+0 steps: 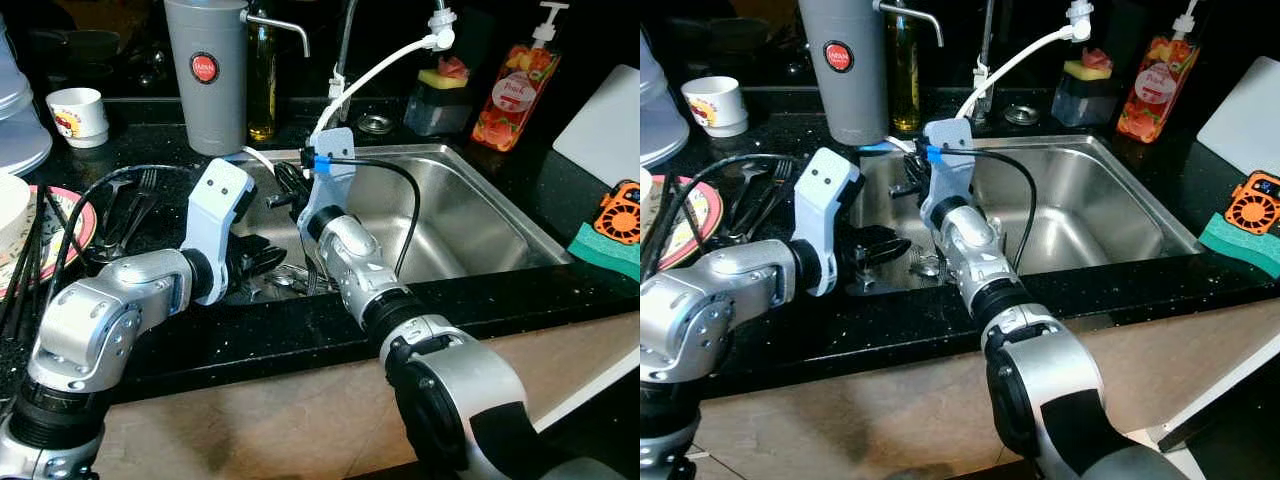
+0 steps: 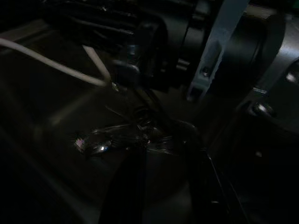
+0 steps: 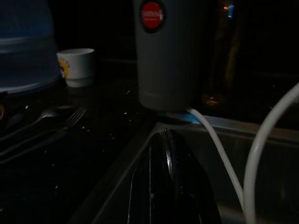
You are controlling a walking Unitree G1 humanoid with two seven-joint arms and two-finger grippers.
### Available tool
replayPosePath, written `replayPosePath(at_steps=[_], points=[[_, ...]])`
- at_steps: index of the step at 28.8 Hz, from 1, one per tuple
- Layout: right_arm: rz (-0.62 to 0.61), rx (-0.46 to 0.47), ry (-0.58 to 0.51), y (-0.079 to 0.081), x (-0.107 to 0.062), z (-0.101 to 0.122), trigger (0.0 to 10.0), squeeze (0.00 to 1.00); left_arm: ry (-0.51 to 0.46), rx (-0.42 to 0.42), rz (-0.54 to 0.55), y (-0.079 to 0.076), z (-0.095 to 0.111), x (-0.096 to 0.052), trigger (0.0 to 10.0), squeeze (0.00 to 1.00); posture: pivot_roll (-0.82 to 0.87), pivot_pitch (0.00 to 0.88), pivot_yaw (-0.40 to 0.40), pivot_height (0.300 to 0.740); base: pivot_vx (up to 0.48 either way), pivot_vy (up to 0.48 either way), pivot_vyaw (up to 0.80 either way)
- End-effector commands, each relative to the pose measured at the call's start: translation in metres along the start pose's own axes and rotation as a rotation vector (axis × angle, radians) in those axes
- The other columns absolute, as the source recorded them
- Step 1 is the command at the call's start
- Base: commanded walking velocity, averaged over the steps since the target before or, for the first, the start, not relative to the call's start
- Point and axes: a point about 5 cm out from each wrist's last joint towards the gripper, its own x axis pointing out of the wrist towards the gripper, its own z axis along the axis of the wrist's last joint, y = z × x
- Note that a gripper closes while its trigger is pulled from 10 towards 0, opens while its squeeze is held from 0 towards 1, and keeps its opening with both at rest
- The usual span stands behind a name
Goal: Kitchen organization
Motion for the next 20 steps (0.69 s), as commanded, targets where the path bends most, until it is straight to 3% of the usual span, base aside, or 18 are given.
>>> replayPosePath(at_steps=[1, 5, 12, 13, 14, 15, 20], points=[[0.016, -0.001, 0.144, 0.004, -0.012, -0.033, 10.0, 0.0, 0.025, 0.03, 0.028, 0.001, -0.002, -0.002, 10.0, 0.0, 0.01, 0.129, -0.066, 0.74, 0.0, 0.0, 0.0], [0.015, -0.081, 0.204, 0.0, -0.016, -0.041, 10.0, 0.0, 0.03, 0.055, 0.107, 0.01, 0.001, -0.005, 10.0, 0.0, 0.01, 0.132, -0.071, 0.74, 0.0, 0.0, 0.0], [-0.034, -0.08, 0.182, -0.01, -0.017, -0.037, 10.0, 0.0, -0.011, 0.042, 0.139, 0.014, 0.007, -0.006, 10.0, 0.0, 0.0, 0.132, -0.071, 0.74, 0.0, 0.0, 0.0], [-0.042, -0.078, 0.175, -0.011, -0.017, -0.036, 10.0, 0.18, -0.012, 0.049, 0.137, 0.014, 0.008, -0.006, 10.0, 0.0, 0.0, 0.132, -0.071, 0.74, 0.0, 0.0, 0.0], [-0.042, -0.078, 0.175, -0.011, -0.017, -0.036, 10.0, 0.18, -0.012, 0.049, 0.137, 0.014, 0.008, -0.006, 10.0, 0.0, 0.0, 0.132, -0.071, 0.74, 0.0, 0.0, 0.0], [-0.054, -0.076, 0.164, -0.013, -0.016, -0.033, 10.0, 1.0, -0.012, 0.055, 0.136, 0.014, 0.008, -0.006, 10.0, 0.0, 0.0, 0.132, -0.071, 0.74, 0.0, 0.0, 0.0], [-0.101, -0.055, 0.104, -0.018, -0.014, -0.023, 10.0, 1.0, -0.015, 0.059, 0.137, 0.014, 0.008, -0.006, 10.0, 0.0, 0.0, 0.132, -0.071, 0.74, 0.0, 0.0, 0.0]])
